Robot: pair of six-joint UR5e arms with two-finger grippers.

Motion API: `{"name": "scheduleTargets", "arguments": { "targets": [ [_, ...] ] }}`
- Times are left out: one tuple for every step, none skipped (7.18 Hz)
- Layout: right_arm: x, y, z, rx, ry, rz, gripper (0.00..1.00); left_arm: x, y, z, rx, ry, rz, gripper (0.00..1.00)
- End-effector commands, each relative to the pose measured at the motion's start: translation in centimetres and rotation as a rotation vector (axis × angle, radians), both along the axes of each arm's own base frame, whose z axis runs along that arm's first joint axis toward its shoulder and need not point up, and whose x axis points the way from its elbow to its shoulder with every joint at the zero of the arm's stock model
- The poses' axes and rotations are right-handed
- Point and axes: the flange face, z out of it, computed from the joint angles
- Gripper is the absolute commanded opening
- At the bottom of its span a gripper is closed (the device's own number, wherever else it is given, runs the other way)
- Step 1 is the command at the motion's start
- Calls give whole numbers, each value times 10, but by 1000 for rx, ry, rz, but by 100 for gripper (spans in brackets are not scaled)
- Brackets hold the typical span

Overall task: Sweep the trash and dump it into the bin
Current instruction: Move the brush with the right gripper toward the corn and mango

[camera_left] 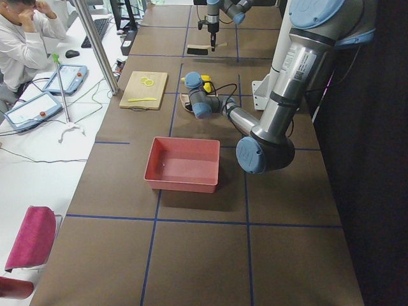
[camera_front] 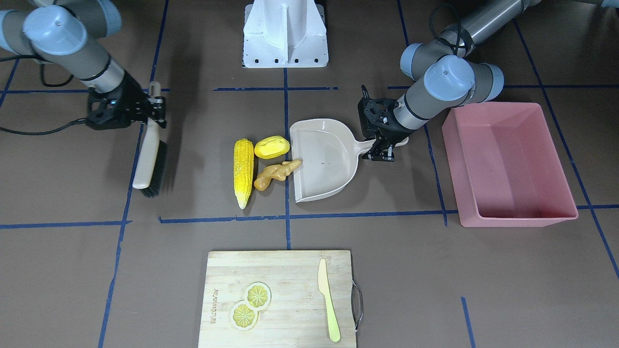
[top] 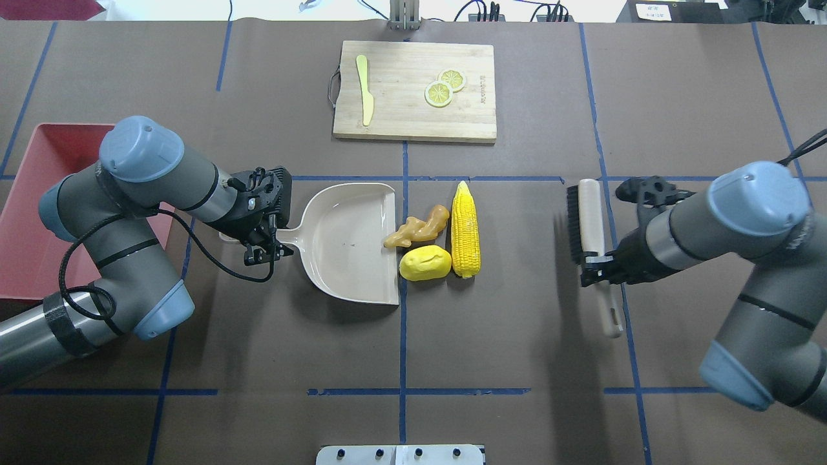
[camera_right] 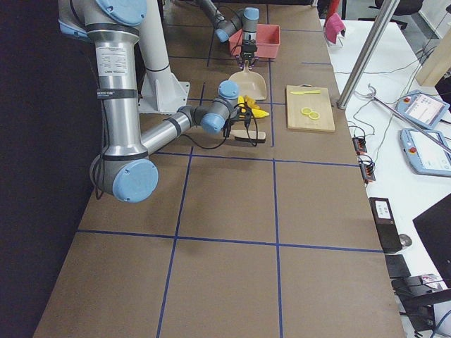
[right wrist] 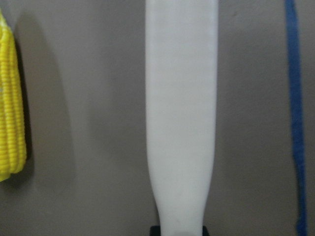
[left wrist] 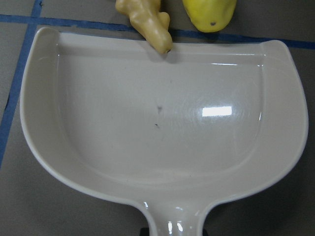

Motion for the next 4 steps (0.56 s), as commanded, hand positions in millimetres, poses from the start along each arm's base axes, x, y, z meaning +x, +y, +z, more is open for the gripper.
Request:
{"name": "scheduleTargets", "arguments": {
  "targets": [
    [-61, 24, -23, -21, -5, -34, 0, -1, 0, 0, 0, 0, -2, 0],
    [-88, 23, -39, -46, 37, -56, 0, -1, 0, -1, 0, 3, -1, 0],
    [-114, 16, -67, -56, 58, -65, 0, 0, 1, -1, 0, 3, 0, 0],
    [-124, 13, -67, -51, 63, -69, 0, 0, 1, -2, 3, 4, -1, 0]
  ]
}}
